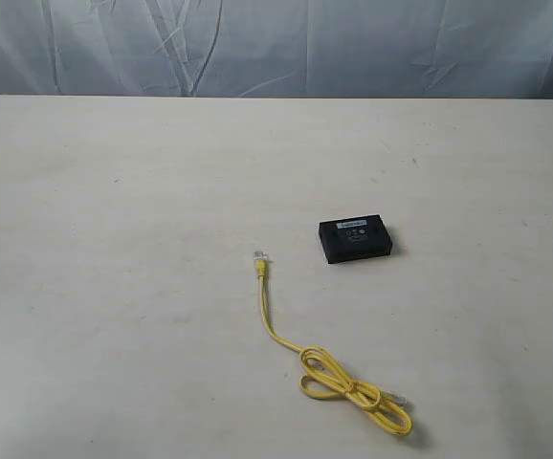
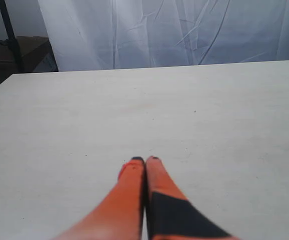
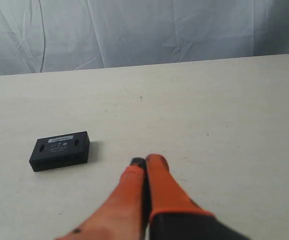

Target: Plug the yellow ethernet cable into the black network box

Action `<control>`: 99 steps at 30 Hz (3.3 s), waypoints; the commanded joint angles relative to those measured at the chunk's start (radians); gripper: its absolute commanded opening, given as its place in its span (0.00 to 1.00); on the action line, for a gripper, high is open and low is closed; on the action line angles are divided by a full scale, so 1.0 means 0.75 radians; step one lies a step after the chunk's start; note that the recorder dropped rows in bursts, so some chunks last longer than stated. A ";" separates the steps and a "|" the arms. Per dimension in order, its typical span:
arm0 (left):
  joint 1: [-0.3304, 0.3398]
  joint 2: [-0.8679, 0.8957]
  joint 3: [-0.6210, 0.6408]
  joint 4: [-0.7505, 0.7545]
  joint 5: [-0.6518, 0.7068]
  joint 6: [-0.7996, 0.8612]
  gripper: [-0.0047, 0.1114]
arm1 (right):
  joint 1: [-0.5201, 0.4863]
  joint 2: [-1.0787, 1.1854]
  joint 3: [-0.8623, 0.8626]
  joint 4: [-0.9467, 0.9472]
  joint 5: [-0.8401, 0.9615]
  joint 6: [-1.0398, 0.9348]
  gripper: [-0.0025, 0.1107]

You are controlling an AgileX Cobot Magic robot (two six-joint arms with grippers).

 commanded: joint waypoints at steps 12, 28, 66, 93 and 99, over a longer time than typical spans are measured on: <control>0.003 -0.008 0.006 -0.001 -0.017 -0.007 0.04 | -0.008 -0.010 0.005 -0.012 -0.575 0.000 0.02; 0.003 -0.008 0.006 -0.001 -0.017 -0.007 0.04 | -0.008 -0.004 -0.046 -0.012 -0.608 0.000 0.02; 0.003 -0.008 0.006 -0.001 -0.017 -0.007 0.04 | 0.877 2.332 -1.608 -0.047 0.609 0.277 0.02; 0.003 -0.008 0.006 -0.001 -0.017 -0.007 0.04 | 1.016 2.741 -1.781 -0.356 0.475 0.852 0.24; 0.003 -0.008 0.006 -0.001 -0.017 -0.007 0.04 | 1.019 2.771 -1.781 -0.338 0.469 0.852 0.24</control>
